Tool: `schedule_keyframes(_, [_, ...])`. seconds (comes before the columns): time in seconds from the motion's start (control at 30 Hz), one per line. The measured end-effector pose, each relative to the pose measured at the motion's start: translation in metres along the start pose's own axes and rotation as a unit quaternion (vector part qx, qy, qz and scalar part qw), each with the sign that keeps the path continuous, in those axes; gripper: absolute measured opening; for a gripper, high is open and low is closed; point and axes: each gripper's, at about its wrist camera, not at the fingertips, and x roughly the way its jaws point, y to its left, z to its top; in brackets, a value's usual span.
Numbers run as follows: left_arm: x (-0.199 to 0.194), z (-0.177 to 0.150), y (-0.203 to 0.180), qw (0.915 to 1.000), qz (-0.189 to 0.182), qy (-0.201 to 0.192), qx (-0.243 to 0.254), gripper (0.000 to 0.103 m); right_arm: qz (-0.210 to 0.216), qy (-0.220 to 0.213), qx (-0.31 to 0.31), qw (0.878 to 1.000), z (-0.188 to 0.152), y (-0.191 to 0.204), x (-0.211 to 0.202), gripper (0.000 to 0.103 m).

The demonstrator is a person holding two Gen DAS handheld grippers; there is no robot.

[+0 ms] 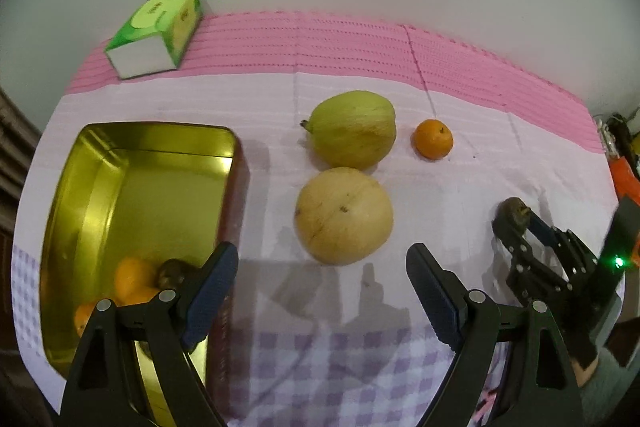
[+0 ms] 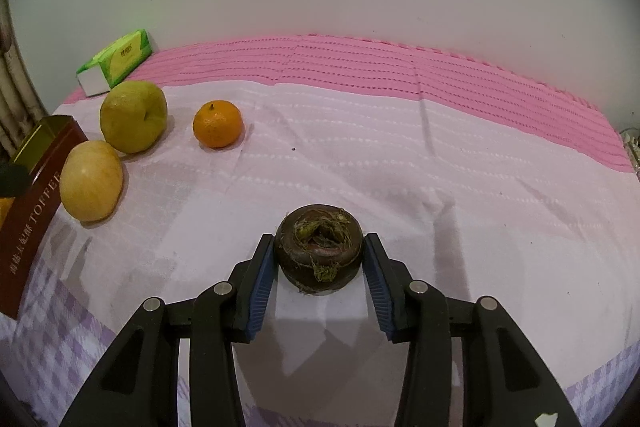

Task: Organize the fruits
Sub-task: 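Grasp the large pale round fruit with the left gripper while the right holds the dark fruit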

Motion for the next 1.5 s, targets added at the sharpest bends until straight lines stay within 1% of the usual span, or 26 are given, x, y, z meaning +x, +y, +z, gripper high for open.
schedule_keyframes(0.23, [0.024,0.01,-0.012,0.9998,0.009,0.017,0.001,0.086,0.007,-0.001,0.004,1.0,-0.002,-0.005,-0.002,0.044])
schedule_keyframes(0.53, [0.051,0.022,-0.016,0.9993,0.021,0.029,-0.005,0.086,0.01,-0.002,0.007,1.0,-0.005,-0.009,-0.006,0.045])
schedule_keyframes(0.73, [0.065,0.024,-0.015,0.9988,0.032,0.036,-0.005,0.086,0.011,-0.002,0.008,1.0,-0.005,-0.009,-0.007,0.045])
schedule_keyframes(0.9, [0.068,0.022,-0.019,0.9989,0.035,0.03,0.005,0.086,0.01,-0.002,0.008,1.0,-0.005,-0.009,-0.007,0.045])
schedule_keyframes(1.0, [0.068,0.02,-0.02,0.9985,0.045,0.027,0.014,0.083,0.009,-0.002,0.008,1.0,-0.005,-0.009,-0.007,0.045])
schedule_keyframes(1.1, [0.067,0.019,-0.019,0.9983,0.049,0.023,0.02,0.076,0.009,-0.002,0.007,1.0,-0.006,-0.009,-0.008,0.045])
schedule_keyframes(1.13, [0.065,0.018,-0.021,0.9987,0.039,0.022,0.026,0.069,0.008,-0.002,0.007,1.0,-0.006,-0.009,-0.007,0.045])
schedule_keyframes(1.3, [0.06,0.01,-0.023,0.9986,0.042,0.018,0.028,0.069,0.006,-0.001,0.006,1.0,-0.005,-0.007,-0.006,0.045])
schedule_keyframes(1.5, [0.057,0.003,-0.025,0.9984,0.039,0.022,0.035,0.069,0.005,0.0,0.005,1.0,-0.006,-0.007,-0.006,0.045])
